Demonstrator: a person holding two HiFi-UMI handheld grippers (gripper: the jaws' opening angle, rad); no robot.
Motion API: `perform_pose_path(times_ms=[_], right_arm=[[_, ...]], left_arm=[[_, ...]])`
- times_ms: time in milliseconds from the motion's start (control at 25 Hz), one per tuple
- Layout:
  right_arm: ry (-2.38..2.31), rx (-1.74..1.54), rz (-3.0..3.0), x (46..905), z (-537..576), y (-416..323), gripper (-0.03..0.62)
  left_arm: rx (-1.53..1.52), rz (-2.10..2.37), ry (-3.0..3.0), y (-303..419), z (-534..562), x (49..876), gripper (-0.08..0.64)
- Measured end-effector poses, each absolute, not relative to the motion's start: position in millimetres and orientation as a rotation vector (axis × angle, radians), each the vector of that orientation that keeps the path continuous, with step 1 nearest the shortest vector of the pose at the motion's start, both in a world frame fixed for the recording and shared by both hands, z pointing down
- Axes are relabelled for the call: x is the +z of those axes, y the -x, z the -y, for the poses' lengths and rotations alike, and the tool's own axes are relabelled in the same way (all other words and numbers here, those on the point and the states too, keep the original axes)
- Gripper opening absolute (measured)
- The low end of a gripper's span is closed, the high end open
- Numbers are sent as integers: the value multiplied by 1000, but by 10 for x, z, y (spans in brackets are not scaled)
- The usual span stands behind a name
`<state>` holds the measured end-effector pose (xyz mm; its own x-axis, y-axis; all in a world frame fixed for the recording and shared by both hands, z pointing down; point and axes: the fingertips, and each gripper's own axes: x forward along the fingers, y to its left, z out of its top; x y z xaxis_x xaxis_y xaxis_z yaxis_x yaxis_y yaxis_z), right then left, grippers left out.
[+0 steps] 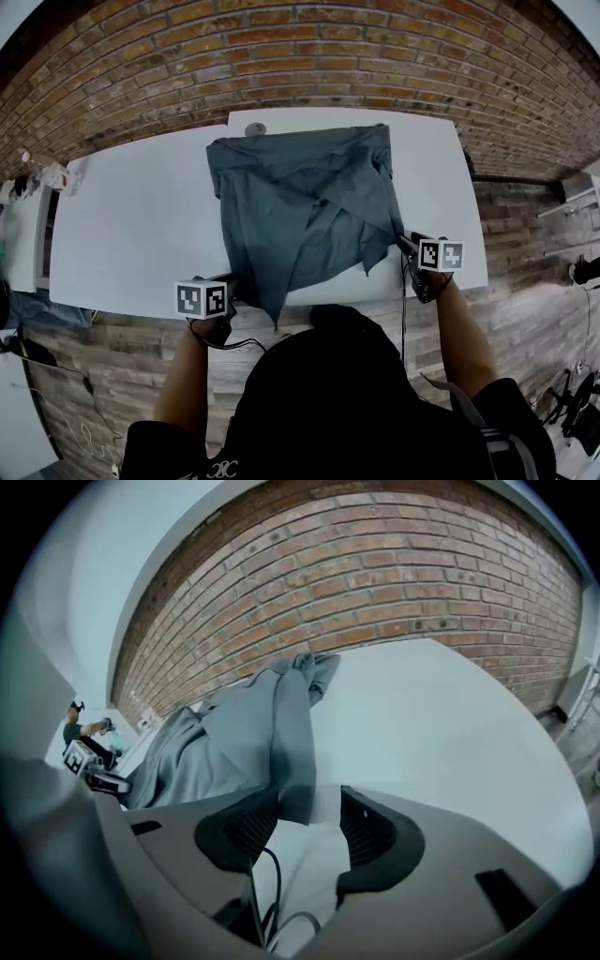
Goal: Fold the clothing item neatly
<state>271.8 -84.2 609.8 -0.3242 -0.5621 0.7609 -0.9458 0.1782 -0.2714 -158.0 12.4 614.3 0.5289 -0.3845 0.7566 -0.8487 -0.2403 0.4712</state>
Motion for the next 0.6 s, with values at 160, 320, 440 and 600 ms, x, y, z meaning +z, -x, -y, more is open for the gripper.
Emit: perform_pose_path(times_ms=[160, 320, 440, 600], right_arm=[[-1523, 945, 2050, 5937, 1022, -2820, 199], [-1393, 1039, 2049, 6079, 1013, -2704, 199], [-1259, 1008, 2007, 6189, 944, -2585, 199], [-1155, 983, 1978, 6177, 875, -2483, 46]], left_arm=[[400, 914, -1877, 1361, -142, 5711, 40], [234, 866, -1942, 1210, -61, 5268, 40], [137, 837, -1975, 1088, 45, 5004, 40], [42, 843, -1997, 1042, 215, 4763, 40]])
